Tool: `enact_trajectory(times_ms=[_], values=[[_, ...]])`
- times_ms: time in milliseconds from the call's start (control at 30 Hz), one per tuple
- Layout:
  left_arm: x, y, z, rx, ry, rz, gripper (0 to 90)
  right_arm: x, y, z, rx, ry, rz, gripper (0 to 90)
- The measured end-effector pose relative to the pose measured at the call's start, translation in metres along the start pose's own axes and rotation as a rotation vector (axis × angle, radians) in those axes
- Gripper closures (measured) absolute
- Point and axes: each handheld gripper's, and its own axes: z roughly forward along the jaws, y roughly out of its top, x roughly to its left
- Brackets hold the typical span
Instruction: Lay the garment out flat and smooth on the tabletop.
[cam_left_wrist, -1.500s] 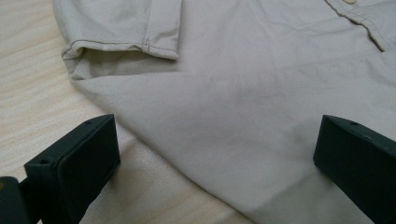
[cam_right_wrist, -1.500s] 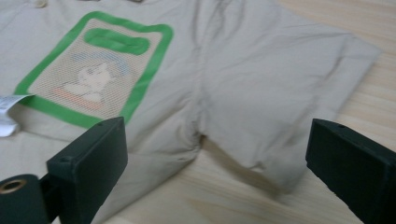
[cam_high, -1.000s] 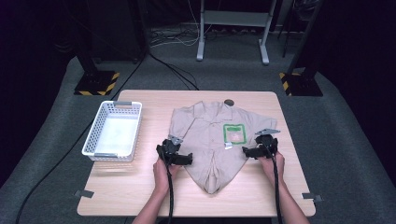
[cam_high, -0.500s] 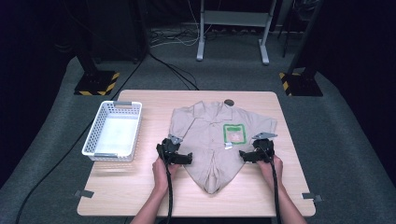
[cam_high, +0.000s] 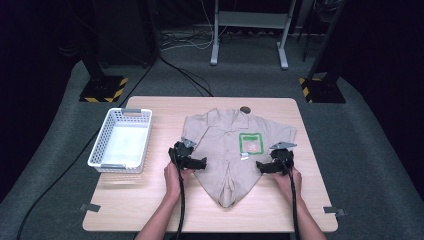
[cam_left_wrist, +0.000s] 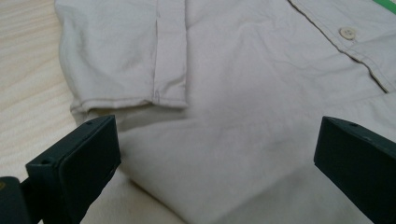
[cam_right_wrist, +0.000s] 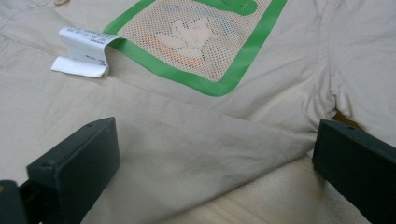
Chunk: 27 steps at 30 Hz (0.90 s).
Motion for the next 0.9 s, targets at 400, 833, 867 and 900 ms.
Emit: enact_trajectory(times_ms=[400, 833, 867, 900], values=[[0.012, 0.024, 0.013, 0.011, 0.026, -0.010, 0.5, 0.000, 0.000, 0.000, 0.000, -0.001, 0.002, 0.0], [0.019, 0.040, 0.033, 0.072, 0.056, -0.019, 0.6, 0.001, 0.000, 0.000, 0.000, -0.001, 0.001, 0.0], [0.020, 0.041, 0.033, 0.080, 0.061, -0.015, 0.8, 0.001, 0.000, 0.000, 0.000, -0.001, 0.002, 0.0], [0.020, 0.041, 0.034, 0.084, 0.073, -0.013, 2.9, 0.001, 0.000, 0.000, 0.000, -0.001, 0.001, 0.0]])
